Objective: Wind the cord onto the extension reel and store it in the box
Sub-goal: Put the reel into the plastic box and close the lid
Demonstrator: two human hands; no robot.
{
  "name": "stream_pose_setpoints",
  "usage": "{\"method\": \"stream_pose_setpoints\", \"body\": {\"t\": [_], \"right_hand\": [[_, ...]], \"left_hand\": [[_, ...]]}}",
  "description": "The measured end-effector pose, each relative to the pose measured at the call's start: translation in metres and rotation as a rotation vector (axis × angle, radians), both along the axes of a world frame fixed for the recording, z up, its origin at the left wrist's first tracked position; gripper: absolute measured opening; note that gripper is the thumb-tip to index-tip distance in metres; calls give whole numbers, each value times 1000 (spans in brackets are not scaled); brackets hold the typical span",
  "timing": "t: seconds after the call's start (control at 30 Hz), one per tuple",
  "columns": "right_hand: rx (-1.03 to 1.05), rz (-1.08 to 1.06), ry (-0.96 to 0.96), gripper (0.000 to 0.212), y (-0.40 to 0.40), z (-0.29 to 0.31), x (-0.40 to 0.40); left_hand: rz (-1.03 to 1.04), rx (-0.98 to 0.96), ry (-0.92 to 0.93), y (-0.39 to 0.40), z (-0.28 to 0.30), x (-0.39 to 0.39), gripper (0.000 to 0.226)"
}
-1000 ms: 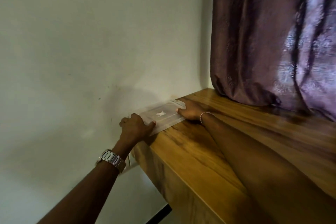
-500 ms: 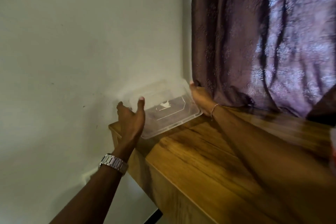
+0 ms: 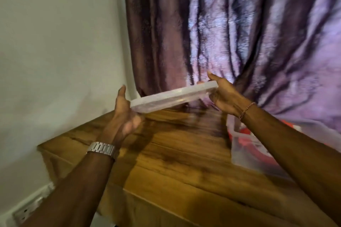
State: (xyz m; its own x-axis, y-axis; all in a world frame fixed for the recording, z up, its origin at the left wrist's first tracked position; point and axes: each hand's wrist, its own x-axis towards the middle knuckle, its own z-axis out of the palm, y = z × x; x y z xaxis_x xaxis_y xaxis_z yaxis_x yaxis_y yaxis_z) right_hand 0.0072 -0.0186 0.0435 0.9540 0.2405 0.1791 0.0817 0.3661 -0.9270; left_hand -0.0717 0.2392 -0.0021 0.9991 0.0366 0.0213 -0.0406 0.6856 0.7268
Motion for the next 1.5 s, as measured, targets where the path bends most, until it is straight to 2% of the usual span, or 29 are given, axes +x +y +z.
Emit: {"method": "stream_pose_setpoints", "body": {"t": [0.1, 0.17, 0.2, 0.33, 0.4, 0.47, 0.57, 0.67, 0.83, 0.97, 1.27, 1.5], "right_hand": [[-14, -88, -92, 8, -41, -2, -9], [-19, -122, -85, 7, -70, -3, -20], [-26, -121, -54, 7, -82, -3, -28], [-136, -169, 81, 22, -138, 3, -57], [-192, -170, 115, 26, -163, 4, -69], [-271, -292, 80, 23, -189, 4, -78], [-506, -592, -41, 15, -221, -2, -84], [-674, -670, -31, 21, -246, -16, -84], [-865, -661, -22, 26, -260, -38, -81], [-898, -688, -25, 26, -254, -49, -77], [-1100, -703, -3, 31, -255, -55, -85], [-1175, -608, 62, 30, -256, -49, -85]], "left_hand": [[-57, 46, -19, -32, 6, 6, 53], [-97, 83, -13, -59, 10, 9, 28], [-105, 127, -6, -71, 12, 12, 24], [-90, 280, -35, -121, 20, 24, 43], [-70, 370, -62, -145, 24, 28, 39], [-45, 425, -101, -173, 25, 29, 27], [-8, 570, -124, -209, 23, 31, 24], [-51, 678, -127, -232, 12, 34, 25], [-73, 879, -122, -244, -2, 34, 34], [-32, 973, -99, -240, -9, 38, 22], [-50, 1019, -94, -237, -21, 41, 29], [-104, 1165, -105, -233, -18, 48, 28]]}}
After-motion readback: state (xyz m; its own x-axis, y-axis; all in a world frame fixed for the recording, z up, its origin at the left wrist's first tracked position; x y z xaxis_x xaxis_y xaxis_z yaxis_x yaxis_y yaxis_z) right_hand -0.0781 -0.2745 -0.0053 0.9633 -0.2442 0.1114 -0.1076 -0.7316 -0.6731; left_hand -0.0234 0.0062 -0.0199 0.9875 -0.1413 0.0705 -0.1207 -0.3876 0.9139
